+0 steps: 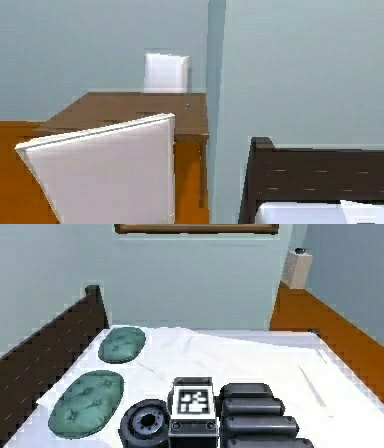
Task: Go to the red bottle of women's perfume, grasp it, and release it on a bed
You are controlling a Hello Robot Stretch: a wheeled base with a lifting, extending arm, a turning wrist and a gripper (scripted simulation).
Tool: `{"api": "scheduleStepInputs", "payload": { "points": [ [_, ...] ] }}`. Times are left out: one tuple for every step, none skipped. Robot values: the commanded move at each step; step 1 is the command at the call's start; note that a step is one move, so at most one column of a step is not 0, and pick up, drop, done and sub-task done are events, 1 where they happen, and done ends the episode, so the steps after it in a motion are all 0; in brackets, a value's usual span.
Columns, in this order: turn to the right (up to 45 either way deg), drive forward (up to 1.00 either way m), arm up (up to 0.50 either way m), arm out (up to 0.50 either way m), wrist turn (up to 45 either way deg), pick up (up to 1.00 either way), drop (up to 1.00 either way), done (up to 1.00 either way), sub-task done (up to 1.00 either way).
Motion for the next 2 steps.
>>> {"api": "scheduleStepInputs", "payload": {
  "points": [
    [-27.0, 0.00, 0.00, 0.00, 0.0, 0.00, 0.00, 0.00, 0.00],
    [45.0, 0.00, 0.00, 0.00, 0.0, 0.00, 0.00, 0.00, 0.00]
  ]
}}
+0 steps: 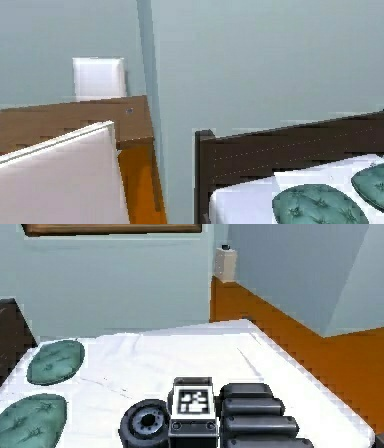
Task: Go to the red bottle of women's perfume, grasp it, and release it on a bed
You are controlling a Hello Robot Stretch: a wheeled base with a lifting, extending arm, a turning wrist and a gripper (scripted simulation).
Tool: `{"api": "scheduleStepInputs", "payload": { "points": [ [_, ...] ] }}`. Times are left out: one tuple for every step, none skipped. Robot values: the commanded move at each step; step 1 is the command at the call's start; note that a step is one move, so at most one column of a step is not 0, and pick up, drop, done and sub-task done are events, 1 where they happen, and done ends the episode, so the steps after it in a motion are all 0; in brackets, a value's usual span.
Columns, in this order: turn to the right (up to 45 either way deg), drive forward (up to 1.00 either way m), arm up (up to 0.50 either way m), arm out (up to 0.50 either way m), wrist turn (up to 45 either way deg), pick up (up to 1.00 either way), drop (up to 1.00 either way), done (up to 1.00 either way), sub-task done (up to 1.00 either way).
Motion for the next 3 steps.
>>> {"api": "scheduleStepInputs", "payload": {
  "points": [
    [9.0, 0.00, 0.00, 0.00, 0.0, 0.00, 0.00, 0.00, 0.00],
    [0.0, 0.00, 0.00, 0.48, 0.0, 0.00, 0.00, 0.00, 0.00],
    [0.0, 0.00, 0.00, 0.00, 45.0, 0.00, 0.00, 0.00, 0.00]
  ]
}}
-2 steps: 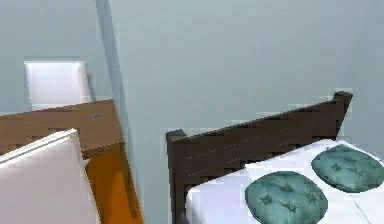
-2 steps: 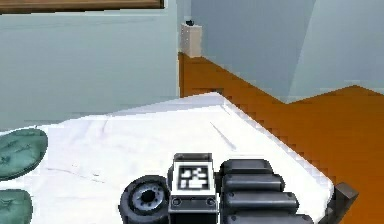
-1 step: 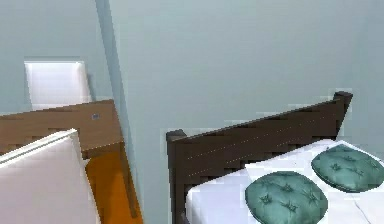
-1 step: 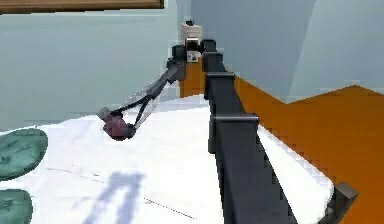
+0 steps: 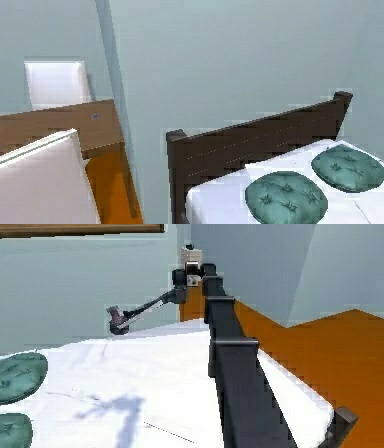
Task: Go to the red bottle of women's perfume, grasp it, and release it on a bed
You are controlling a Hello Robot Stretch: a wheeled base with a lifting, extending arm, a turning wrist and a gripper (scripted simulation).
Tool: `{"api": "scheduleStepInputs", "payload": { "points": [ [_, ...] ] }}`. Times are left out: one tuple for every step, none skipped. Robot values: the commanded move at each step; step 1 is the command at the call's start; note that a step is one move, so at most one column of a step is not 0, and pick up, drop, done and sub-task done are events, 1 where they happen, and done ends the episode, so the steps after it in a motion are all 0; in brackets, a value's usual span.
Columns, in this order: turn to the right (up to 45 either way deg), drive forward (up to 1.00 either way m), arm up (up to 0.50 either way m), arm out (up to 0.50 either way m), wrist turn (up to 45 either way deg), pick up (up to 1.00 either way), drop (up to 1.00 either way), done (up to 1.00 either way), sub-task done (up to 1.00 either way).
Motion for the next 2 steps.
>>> {"api": "scheduleStepInputs", "payload": {
  "points": [
    [0.0, 0.00, 0.00, 0.00, 24.0, 0.00, 0.00, 0.00, 0.00],
    [0.0, 0.00, -0.26, 0.00, 0.0, 0.00, 0.00, 0.00, 0.00]
  ]
}}
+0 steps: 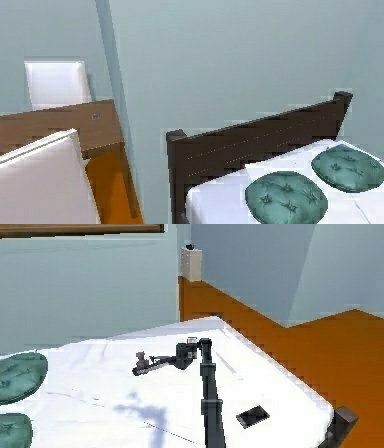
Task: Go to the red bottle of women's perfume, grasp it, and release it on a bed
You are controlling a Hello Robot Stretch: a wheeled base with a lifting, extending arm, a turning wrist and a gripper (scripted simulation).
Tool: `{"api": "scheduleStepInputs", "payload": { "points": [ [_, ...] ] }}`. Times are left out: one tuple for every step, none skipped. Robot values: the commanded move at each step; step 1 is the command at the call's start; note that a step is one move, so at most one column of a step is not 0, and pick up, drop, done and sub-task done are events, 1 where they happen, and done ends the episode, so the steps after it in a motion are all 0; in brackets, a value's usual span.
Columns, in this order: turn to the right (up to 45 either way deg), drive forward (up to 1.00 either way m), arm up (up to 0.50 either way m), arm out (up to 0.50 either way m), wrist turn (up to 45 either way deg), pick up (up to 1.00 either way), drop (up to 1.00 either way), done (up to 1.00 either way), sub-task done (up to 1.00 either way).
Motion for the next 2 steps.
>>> {"api": "scheduleStepInputs", "payload": {
  "points": [
    [0.0, 0.00, -0.32, 0.00, 0.0, 0.00, 0.00, 0.00, 0.00],
    [0.0, 0.00, 0.00, 0.00, 0.0, 0.00, 1.00, 0.00, 0.00]
  ]
}}
